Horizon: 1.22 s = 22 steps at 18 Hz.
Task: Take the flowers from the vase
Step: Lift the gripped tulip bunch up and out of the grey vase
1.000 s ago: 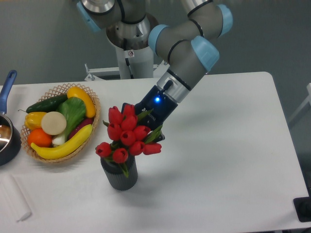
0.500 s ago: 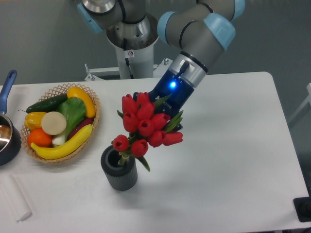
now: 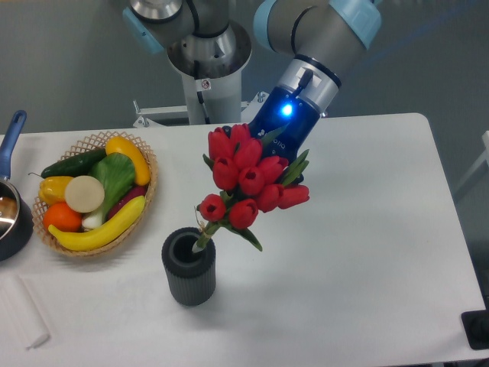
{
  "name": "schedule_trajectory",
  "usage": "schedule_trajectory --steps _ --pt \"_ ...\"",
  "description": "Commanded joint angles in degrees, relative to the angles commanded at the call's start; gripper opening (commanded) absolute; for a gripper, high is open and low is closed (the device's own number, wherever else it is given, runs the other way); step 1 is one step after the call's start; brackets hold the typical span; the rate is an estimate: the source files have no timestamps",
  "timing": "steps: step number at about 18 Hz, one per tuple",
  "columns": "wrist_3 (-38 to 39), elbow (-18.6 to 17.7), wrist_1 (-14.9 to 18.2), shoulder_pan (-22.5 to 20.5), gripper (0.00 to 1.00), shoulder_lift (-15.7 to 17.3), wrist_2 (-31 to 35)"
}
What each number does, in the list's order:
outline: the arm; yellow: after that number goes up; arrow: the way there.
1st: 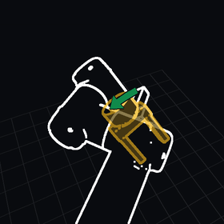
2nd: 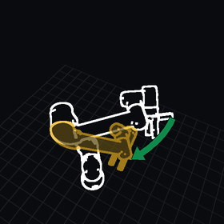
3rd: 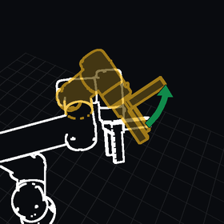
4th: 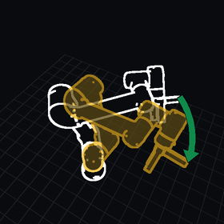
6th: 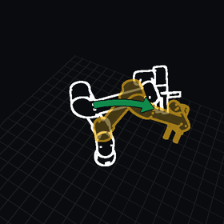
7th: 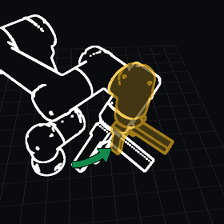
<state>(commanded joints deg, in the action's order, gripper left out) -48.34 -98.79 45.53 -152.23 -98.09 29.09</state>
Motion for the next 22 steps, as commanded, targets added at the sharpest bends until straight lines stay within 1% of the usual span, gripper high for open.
schedule_trajectory --steps 3,5,6,7,9,11,13,17,19,21,22 --pt "1.0 -0.5 0.0 0.4 0.3 0.0 -0.1" --pt "2.8 0.0 0.0 0.6 0.3 0.1 -0.3" --pt "5.9 0.8 0.0 0.6 0.3 0.0 -0.4" --pt "8.8 1.8 -0.1 0.6 0.28 -0.3 -0.4" --pt "10.9 3.6 -0.1 0.6 0.27 -0.7 -0.4" --pt "10.7 4.6 -0.2 0.4 0.27 -0.8 -0.4" --pt "10.6 6.8 -0.2 -0.1 0.27 -1.0 -0.4" --pt "9.8 10.6 -0.4 -1.8 0.27 -2.6 -0.3" --pt "8.2 11.6 -0.4 -2.0 0.28 -3.3 -0.3" --pt "5.6 11.6 -0.4 -2.2 0.28 -4.4 -0.1" --pt "3.7 11.6 -0.4 -3.0 0.28 -4.7 -0.1"
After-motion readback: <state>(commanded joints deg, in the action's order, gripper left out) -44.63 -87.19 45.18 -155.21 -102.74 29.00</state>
